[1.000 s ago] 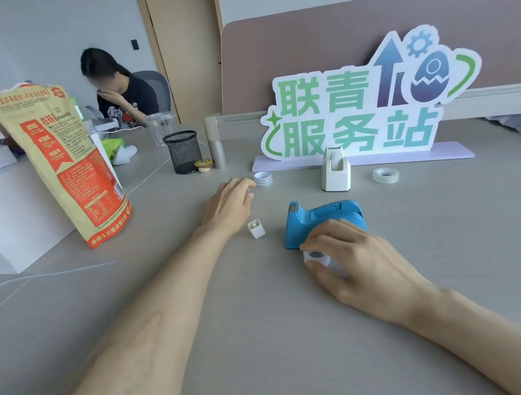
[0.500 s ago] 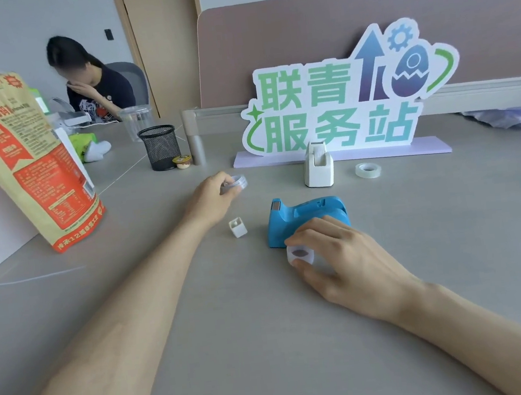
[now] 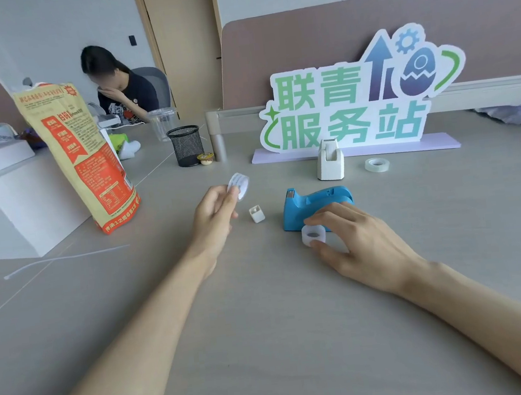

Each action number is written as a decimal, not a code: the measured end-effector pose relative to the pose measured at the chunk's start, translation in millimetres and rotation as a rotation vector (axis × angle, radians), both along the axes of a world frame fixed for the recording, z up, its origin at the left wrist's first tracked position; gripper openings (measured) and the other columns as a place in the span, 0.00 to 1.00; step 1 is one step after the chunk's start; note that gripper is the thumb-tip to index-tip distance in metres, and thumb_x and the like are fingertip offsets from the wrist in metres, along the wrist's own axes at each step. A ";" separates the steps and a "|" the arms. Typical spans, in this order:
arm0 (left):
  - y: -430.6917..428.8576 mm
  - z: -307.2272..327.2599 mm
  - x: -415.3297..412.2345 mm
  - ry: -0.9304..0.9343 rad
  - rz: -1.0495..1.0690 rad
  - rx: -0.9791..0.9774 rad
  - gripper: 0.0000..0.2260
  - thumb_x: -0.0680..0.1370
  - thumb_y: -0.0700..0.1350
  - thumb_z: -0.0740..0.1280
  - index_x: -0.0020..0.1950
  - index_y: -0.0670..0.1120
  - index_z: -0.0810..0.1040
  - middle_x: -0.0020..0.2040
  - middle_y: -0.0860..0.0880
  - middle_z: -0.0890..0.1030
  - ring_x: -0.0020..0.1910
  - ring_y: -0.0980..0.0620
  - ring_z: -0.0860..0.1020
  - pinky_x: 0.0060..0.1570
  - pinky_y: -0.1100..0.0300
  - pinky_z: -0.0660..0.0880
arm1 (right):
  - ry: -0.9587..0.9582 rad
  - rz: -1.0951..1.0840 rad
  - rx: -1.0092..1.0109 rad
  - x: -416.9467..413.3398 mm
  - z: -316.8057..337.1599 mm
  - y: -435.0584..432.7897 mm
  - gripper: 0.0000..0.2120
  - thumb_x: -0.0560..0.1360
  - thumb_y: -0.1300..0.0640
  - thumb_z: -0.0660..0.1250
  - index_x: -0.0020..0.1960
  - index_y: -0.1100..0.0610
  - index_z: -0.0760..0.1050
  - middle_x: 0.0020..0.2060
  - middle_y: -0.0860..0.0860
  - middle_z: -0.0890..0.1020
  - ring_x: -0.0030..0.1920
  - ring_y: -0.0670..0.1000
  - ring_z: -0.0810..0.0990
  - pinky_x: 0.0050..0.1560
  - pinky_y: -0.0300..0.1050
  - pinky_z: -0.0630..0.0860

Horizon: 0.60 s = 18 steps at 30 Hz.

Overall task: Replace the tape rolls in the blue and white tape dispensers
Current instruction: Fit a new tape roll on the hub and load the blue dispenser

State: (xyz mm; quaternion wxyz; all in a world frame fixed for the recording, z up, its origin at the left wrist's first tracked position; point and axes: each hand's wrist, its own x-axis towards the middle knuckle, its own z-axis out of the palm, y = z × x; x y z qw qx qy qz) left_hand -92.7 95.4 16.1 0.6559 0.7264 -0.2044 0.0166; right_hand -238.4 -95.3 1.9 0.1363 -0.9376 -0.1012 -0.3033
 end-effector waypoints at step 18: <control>-35.9 3.8 -62.2 -0.086 -0.431 0.229 0.13 0.84 0.47 0.54 0.50 0.38 0.72 0.34 0.49 0.66 0.33 0.55 0.64 0.32 0.68 0.64 | -0.143 -0.047 0.328 -6.0 6.4 2.2 0.22 0.69 0.54 0.76 0.61 0.50 0.75 0.55 0.43 0.78 0.48 0.34 0.74 0.48 0.35 0.74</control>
